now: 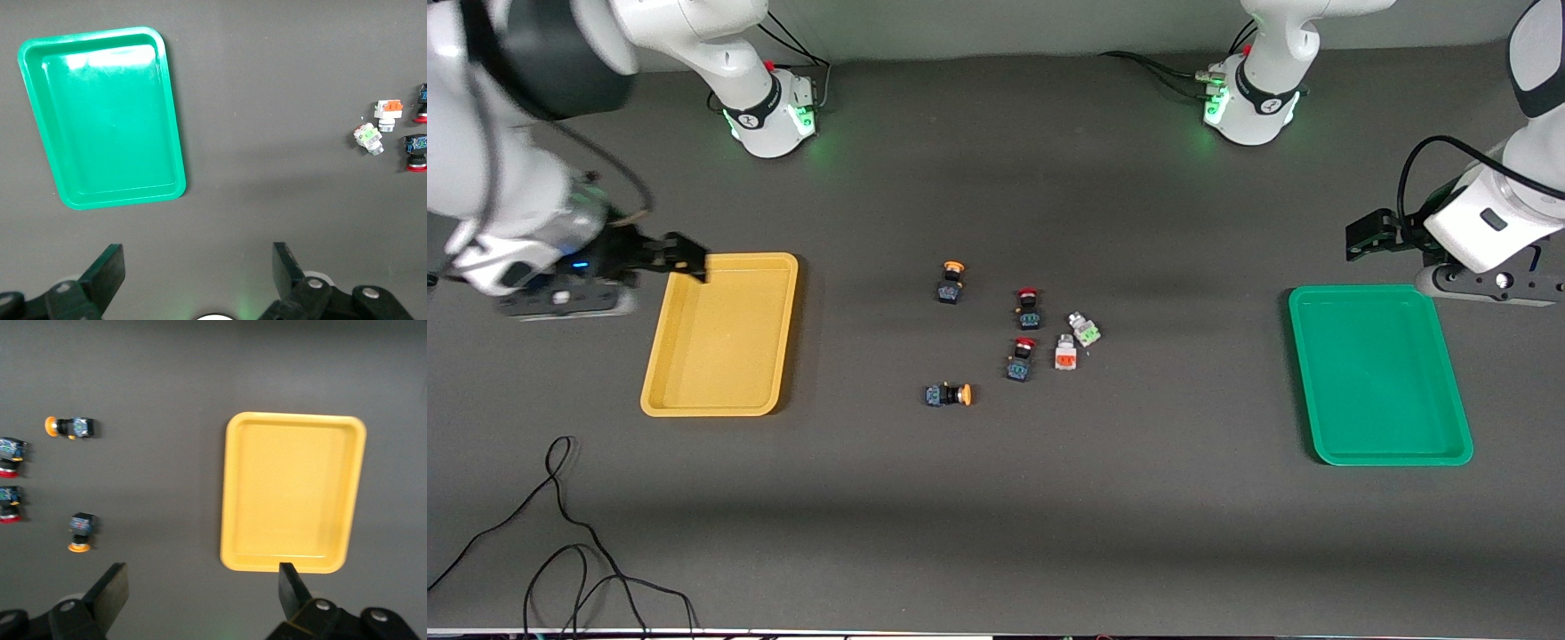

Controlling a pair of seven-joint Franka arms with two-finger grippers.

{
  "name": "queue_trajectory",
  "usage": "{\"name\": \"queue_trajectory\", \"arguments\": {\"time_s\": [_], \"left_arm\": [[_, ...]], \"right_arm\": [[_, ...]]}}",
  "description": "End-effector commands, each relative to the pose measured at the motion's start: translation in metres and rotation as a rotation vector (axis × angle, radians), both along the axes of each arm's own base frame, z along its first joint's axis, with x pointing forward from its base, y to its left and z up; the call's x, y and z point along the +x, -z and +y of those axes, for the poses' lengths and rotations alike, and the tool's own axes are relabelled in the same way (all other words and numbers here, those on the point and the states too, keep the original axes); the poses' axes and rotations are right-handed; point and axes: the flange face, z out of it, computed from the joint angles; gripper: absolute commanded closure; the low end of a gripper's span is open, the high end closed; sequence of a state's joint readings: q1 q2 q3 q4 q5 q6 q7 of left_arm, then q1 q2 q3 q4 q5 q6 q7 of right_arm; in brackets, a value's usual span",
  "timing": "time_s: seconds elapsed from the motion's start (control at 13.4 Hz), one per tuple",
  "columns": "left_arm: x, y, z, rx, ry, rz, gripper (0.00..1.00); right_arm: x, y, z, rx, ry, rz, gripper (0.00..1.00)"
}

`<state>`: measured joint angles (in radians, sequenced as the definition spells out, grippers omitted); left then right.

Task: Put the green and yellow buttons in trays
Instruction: 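Move both grippers toward the buttons at the table center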

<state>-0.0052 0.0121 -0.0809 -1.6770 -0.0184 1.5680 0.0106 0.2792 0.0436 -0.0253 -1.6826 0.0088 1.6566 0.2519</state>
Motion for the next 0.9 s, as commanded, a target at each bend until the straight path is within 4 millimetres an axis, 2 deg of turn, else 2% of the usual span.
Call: {"name": "queue_trajectory", "arguments": {"time_s": [0.0,0.07,0.22,0.37,0.45,0.52,0.6,0.67,0.82], "left_arm": [[-0.003,-0.006,-0.009,0.023,-0.054,0.016,0.04],[-0.004,-0.005,-0.015,0.025,-0.065,0.020,0.04],[-0.003,-0.001,-0.040,0.019,-0.096,0.021,0.03],[-0.001,0.015,-0.079,0.015,-0.091,0.031,0.02],[0.000,0.024,-0.104,0.017,-0.127,0.025,0.02],[0.003,0.036,-0.124,0.018,-0.176,0.028,0.02],[0.005,0.051,-0.142,0.015,-0.192,0.035,0.02],[0.006,0.062,-0.157,0.011,-0.191,0.043,0.02],[0.008,0.095,-0.191,0.017,-0.255,0.064,0.02]], "right_arm": [[-0.023,0.017,0.071,-0.009,0.071,-0.028,0.00],[-0.035,0.019,0.101,-0.010,0.094,-0.035,0.00],[-0.060,0.033,0.157,-0.007,0.138,-0.050,0.00],[-0.089,0.046,0.211,-0.002,0.181,-0.063,0.00],[-0.102,0.052,0.230,-0.006,0.191,-0.060,0.00],[-0.111,0.056,0.242,-0.008,0.199,-0.059,0.00],[-0.116,0.061,0.246,-0.013,0.193,-0.054,0.00],[-0.117,0.065,0.244,-0.010,0.193,-0.057,0.00],[-0.122,0.090,0.240,-0.004,0.194,-0.062,0.00]]}}
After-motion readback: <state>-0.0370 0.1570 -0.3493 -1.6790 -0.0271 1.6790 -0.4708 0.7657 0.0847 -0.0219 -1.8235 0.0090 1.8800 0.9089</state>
